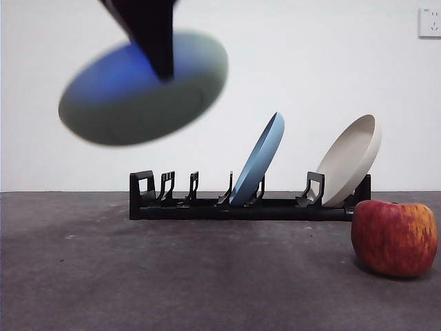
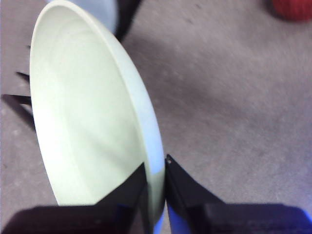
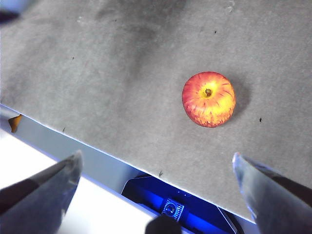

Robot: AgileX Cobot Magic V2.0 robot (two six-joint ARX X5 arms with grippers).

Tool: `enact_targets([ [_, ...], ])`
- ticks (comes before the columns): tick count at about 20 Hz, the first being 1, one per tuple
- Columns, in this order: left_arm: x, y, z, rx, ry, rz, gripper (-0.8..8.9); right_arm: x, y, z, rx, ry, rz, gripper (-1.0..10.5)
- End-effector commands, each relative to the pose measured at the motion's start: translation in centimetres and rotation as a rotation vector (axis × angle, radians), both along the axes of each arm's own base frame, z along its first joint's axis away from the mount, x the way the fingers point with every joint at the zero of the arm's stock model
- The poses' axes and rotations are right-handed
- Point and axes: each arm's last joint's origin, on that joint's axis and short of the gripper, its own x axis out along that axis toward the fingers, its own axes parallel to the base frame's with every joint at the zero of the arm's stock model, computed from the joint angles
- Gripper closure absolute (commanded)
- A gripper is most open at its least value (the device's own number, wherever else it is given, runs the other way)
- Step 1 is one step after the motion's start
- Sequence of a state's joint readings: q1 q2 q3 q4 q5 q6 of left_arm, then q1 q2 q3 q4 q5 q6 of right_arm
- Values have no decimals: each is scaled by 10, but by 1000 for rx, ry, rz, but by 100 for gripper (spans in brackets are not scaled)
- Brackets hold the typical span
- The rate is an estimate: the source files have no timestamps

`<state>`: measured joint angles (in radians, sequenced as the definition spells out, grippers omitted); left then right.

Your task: Take the green plate from the plate rack,put the plate on the table,take the apple from the table,put the apple in the plate

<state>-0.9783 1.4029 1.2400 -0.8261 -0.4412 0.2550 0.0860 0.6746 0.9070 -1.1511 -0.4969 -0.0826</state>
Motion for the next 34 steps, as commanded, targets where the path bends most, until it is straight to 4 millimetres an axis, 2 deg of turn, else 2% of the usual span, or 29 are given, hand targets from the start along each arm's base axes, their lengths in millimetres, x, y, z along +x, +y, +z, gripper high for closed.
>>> enact_targets([
  [1, -7, -12, -32, 69, -11, -55, 819, 0, 0, 1, 6, -4, -1, 321],
  [6, -14, -33, -78, 162, -7, -114, 819, 0, 0, 1, 5, -4, -1, 321],
  [11, -13, -55, -118, 250, 17, -132, 819, 0, 0, 1, 5, -3, -1, 321],
  [16, -11, -65, -146, 297, 36, -112, 821, 0, 0, 1, 5, -3, -1, 321],
  [20, -14, -67, -147, 224, 112, -124, 790, 0, 0, 1, 5, -4, -1, 321],
  [23, -16, -67, -147, 224, 118, -124, 677, 0, 0, 1, 5, -4, -1, 321],
  [27, -17, -66, -143, 223, 113, -122, 651, 0, 0, 1, 5, -3, -1, 321],
  [29, -18, -64, -133, 193, 107, -103, 517, 0, 0, 0, 5, -3, -2, 320],
  [31, -20, -59, -120, 156, 96, -91, 426, 0, 0, 1, 4, -4, -2, 320],
  [34, -26, -47, -91, 81, 77, -71, 422, 5, 1, 0, 2, 5, -3, 320],
])
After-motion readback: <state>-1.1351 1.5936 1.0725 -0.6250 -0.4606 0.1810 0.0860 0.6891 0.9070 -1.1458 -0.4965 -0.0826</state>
